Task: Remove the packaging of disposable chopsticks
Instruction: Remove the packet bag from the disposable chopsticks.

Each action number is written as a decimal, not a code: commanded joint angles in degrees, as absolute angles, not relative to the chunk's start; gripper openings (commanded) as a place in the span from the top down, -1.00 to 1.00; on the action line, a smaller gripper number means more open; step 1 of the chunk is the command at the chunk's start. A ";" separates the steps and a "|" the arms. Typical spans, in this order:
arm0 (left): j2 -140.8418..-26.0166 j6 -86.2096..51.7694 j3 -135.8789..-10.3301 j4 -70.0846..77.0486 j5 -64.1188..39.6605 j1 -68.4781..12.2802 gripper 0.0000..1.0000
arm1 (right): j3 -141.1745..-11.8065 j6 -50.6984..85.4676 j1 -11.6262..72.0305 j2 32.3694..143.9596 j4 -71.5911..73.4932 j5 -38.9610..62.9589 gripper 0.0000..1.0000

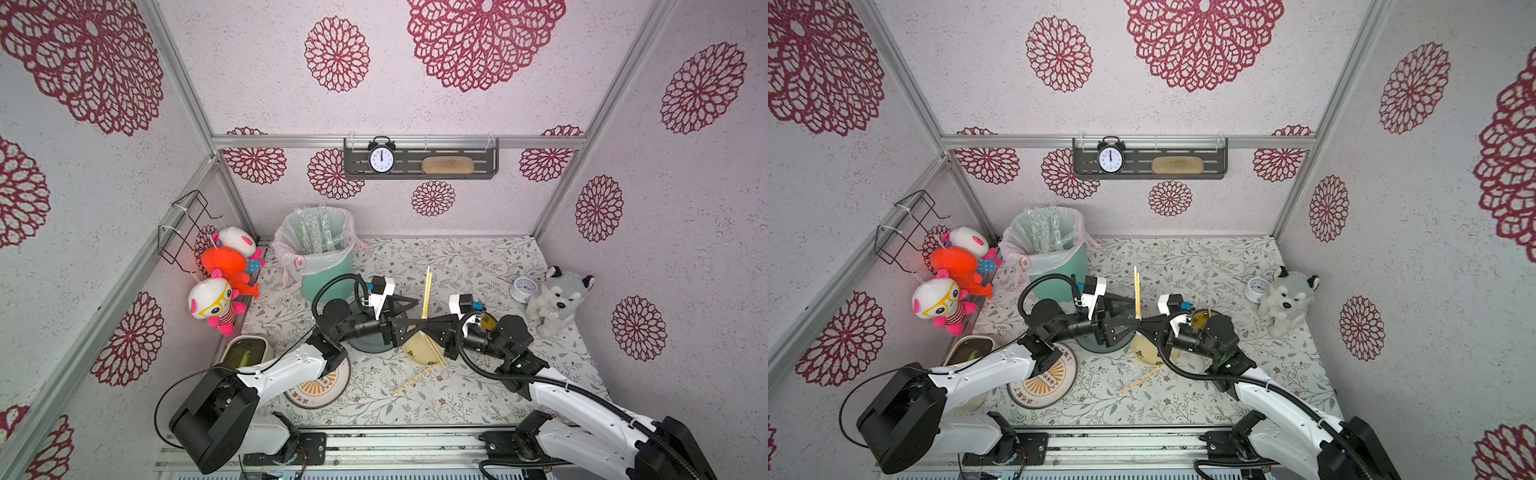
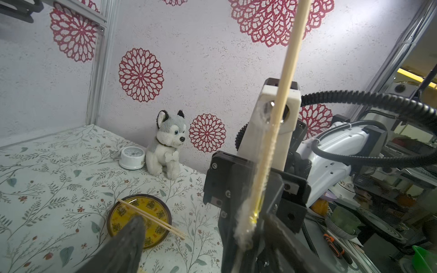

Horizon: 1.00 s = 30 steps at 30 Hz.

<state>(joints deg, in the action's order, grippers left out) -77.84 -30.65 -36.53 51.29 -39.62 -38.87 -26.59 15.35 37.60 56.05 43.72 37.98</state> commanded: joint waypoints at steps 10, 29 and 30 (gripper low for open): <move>-68.63 -23.59 -40.44 40.75 -39.69 -41.02 -0.95 | -26.37 17.61 37.87 58.57 51.44 39.24 1.00; -78.36 -25.43 -45.46 39.20 -42.32 -41.57 1.00 | -25.53 17.85 39.00 57.94 51.12 39.08 1.00; -77.74 -25.28 -44.53 39.47 -41.45 -41.30 1.00 | -25.76 17.86 38.94 58.01 50.12 38.47 0.59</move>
<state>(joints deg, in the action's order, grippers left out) -78.54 -24.69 -46.33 37.98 -42.37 -41.93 -24.67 18.06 38.61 58.76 47.24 38.74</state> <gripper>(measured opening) 0.064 0.086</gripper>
